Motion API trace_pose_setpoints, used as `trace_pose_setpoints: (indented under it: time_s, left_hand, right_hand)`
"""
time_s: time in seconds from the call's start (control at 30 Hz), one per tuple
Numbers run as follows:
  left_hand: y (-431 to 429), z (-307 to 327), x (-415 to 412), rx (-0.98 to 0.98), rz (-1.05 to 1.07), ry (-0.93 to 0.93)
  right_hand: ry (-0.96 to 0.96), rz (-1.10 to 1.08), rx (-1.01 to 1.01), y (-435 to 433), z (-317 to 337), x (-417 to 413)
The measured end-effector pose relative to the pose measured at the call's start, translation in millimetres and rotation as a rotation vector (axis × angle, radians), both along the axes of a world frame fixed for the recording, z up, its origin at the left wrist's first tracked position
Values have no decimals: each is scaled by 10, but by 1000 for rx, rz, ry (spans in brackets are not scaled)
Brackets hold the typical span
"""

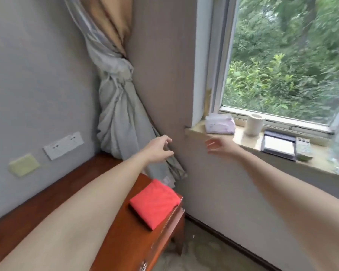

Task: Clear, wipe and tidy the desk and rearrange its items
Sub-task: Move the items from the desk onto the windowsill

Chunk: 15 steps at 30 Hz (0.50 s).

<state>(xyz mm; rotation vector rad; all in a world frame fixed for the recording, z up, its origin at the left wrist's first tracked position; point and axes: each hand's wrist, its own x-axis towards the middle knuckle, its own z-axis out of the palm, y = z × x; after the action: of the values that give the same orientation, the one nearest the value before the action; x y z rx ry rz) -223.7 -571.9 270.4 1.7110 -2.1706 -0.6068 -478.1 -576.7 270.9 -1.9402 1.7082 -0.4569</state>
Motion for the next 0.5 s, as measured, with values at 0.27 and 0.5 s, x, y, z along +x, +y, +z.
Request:
trace_pose_setpoints:
  time_s: [0.27,0.5]
  left_hand:
    - [775,-128,1438,16,474,52]
    - [1672,-192,1979,17,843,45]
  right_hand:
    - [36,404,3,-299,-127,1616]
    - [90,753,6,-191,-192,2635]
